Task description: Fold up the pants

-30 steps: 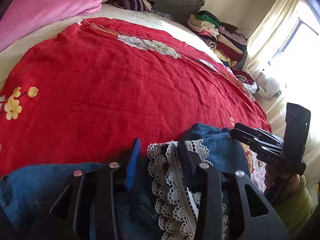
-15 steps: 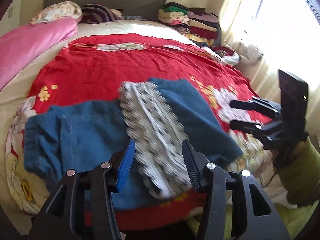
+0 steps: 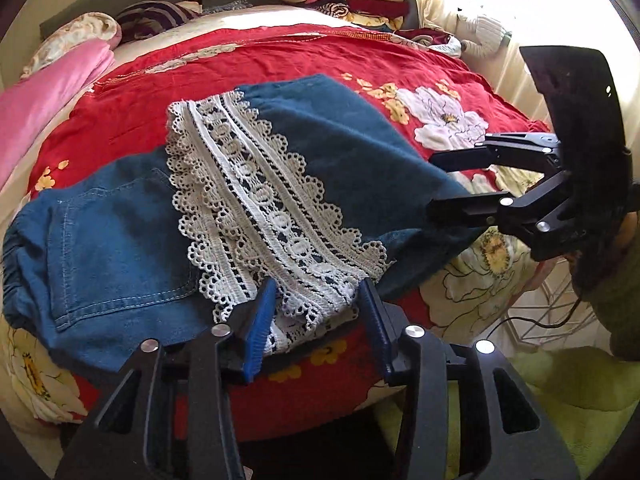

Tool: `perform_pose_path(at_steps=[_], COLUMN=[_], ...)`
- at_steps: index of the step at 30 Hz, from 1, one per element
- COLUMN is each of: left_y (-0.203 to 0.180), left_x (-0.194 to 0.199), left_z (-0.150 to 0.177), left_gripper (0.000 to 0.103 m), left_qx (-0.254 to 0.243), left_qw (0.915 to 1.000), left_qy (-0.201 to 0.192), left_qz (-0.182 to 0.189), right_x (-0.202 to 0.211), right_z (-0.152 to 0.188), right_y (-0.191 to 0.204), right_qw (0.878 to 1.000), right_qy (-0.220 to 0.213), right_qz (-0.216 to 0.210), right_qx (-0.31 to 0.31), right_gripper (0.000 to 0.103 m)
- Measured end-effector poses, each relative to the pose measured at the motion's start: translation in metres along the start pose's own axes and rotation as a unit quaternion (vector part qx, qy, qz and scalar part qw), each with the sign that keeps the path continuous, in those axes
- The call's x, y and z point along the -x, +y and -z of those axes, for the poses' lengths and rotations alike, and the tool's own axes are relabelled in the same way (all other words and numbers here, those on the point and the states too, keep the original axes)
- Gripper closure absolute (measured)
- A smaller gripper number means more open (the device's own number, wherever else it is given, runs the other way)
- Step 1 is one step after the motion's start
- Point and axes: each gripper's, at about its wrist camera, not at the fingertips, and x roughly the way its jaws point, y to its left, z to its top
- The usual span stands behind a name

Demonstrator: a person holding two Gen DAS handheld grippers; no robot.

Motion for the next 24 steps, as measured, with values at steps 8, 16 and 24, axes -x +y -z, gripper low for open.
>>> perform_pose_path(at_steps=[8, 16, 24], left_y=[0.009, 0.021, 0.031], left_x=[0.037, 0.025, 0.053], left_z=[0.000, 0.012, 0.006], left_gripper=[0.092, 0.085, 0.058], left_qx=[0.003, 0.028, 0.053], left_qw=[0.9994, 0.9992, 0.9981], left_qy=[-0.034, 0.010, -0.029], left_qz=[-0.010, 0.024, 0.015], right_x=[0.007, 0.008, -0.010], right_z=[-0.004, -0.012, -0.001], right_y=[0.010, 0.027, 0.030], right_qw=[1.000, 0.999, 0.997], right_qy=[-0.013, -0.021, 0.016], right_qz=[-0.003, 0.011, 0.022], right_qx=[0.013, 0.048, 0.074], right_gripper=[0.041, 0.041, 0.045])
